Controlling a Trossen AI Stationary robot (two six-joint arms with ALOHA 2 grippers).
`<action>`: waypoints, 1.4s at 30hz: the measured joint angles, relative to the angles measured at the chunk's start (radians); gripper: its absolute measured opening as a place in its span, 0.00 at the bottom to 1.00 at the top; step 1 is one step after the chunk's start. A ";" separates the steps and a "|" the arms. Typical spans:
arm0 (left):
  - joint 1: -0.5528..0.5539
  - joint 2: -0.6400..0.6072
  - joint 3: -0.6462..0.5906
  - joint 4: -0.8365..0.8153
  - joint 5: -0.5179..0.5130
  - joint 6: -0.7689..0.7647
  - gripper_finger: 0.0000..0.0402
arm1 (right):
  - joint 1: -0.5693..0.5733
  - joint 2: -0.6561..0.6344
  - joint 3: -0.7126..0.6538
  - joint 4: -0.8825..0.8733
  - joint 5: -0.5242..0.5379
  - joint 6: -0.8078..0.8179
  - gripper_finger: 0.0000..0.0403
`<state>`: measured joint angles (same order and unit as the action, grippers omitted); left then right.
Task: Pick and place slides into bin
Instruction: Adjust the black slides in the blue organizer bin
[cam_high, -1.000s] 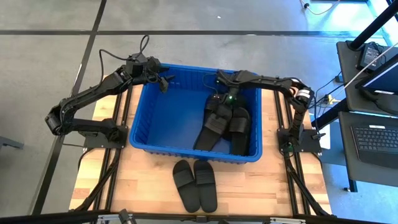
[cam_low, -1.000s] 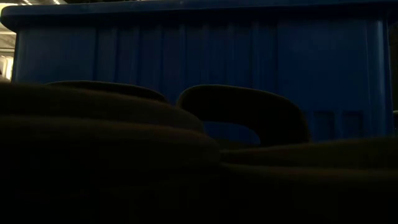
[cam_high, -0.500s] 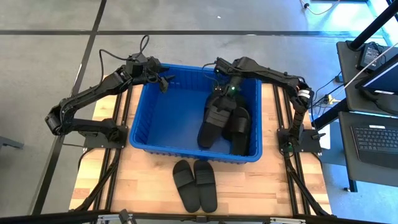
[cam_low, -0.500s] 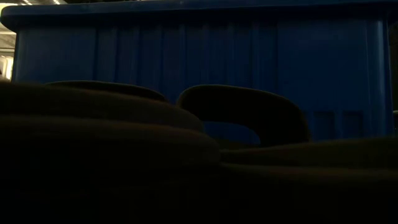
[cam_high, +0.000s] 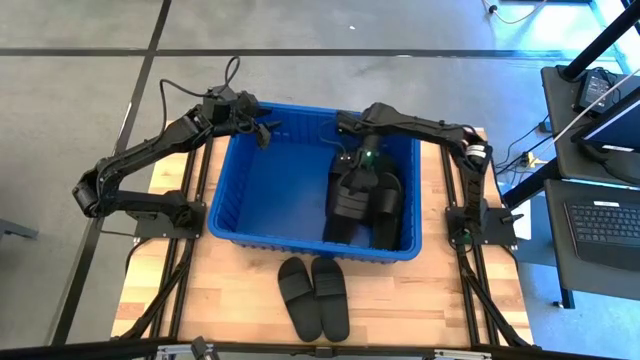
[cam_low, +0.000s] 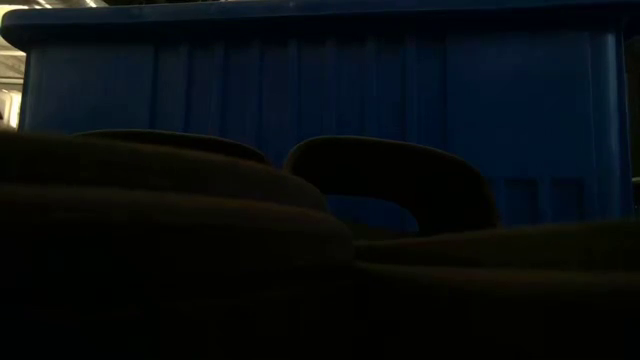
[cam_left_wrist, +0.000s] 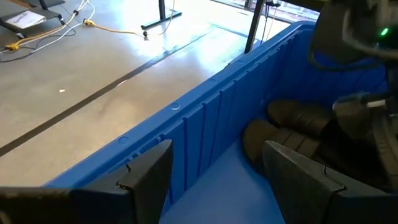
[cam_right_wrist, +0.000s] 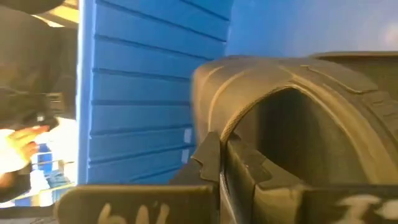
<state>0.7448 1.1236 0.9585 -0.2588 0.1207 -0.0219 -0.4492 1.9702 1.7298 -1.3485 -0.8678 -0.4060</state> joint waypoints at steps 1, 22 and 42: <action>0.000 0.000 0.000 -0.003 0.000 -0.001 0.61 | 0.004 0.010 0.000 0.000 -0.014 -0.004 0.03; 0.000 0.000 0.000 -0.024 0.000 -0.002 0.61 | 0.029 0.132 0.000 0.072 0.084 0.087 0.26; 0.000 0.000 0.000 -0.048 0.000 -0.002 0.61 | 0.029 0.132 0.037 0.079 0.093 0.106 0.65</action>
<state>0.7448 1.1233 0.9585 -0.3069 0.1204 -0.0235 -0.4206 2.1017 1.7672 -1.2696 -0.7750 -0.3003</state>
